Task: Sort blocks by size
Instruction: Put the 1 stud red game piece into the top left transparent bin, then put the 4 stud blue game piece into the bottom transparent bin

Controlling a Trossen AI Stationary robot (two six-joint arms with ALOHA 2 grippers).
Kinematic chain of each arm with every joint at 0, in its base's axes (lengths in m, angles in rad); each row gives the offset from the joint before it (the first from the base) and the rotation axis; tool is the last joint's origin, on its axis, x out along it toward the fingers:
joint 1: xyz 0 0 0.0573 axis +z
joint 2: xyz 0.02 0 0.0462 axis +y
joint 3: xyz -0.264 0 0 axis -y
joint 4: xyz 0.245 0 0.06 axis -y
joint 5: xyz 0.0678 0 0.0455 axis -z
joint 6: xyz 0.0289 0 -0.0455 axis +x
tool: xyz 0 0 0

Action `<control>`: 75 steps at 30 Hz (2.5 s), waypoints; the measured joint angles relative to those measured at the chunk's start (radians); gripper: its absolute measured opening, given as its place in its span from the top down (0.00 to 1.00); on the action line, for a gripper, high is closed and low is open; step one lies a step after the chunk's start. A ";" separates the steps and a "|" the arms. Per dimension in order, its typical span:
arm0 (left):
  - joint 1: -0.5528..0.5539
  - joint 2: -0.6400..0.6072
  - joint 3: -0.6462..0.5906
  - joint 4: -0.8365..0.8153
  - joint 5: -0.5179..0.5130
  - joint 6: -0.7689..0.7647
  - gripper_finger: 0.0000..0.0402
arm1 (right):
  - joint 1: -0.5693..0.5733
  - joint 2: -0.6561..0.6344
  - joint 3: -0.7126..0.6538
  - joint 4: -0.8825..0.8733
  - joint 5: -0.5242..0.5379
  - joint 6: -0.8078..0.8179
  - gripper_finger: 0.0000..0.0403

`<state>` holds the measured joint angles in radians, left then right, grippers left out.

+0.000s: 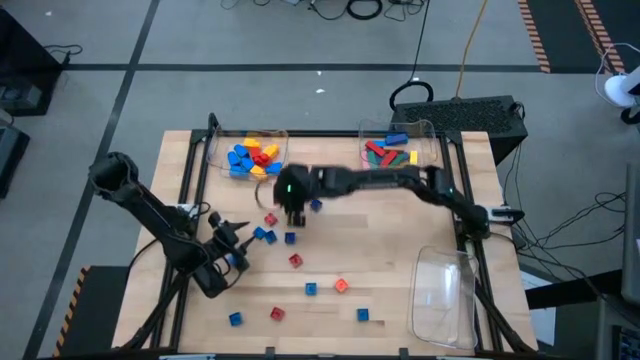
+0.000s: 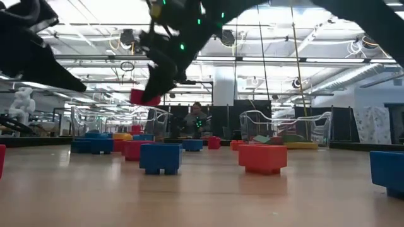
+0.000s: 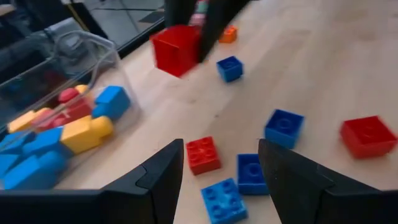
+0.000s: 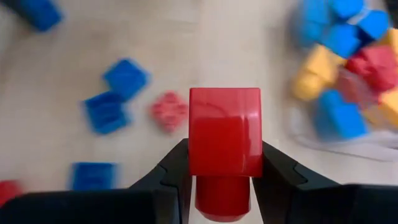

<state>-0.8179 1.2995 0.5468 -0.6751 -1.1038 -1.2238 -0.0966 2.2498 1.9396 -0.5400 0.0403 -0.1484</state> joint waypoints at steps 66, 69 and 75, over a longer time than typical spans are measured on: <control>0.412 0.000 0.000 0.169 0.266 0.324 0.48 | -0.108 0.000 0.000 -0.425 -0.190 -0.483 0.40; 0.412 0.000 0.000 0.176 0.264 0.343 0.48 | -0.098 0.030 0.000 -0.412 -0.125 -0.537 0.40; 0.412 0.000 0.000 0.186 0.254 0.356 0.48 | -0.099 0.052 0.000 -0.401 -0.121 -0.567 0.40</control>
<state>-0.4061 1.2999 0.5465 -0.4889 -0.8496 -0.8673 -0.1956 2.3022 1.9392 -0.9412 -0.0805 -0.7155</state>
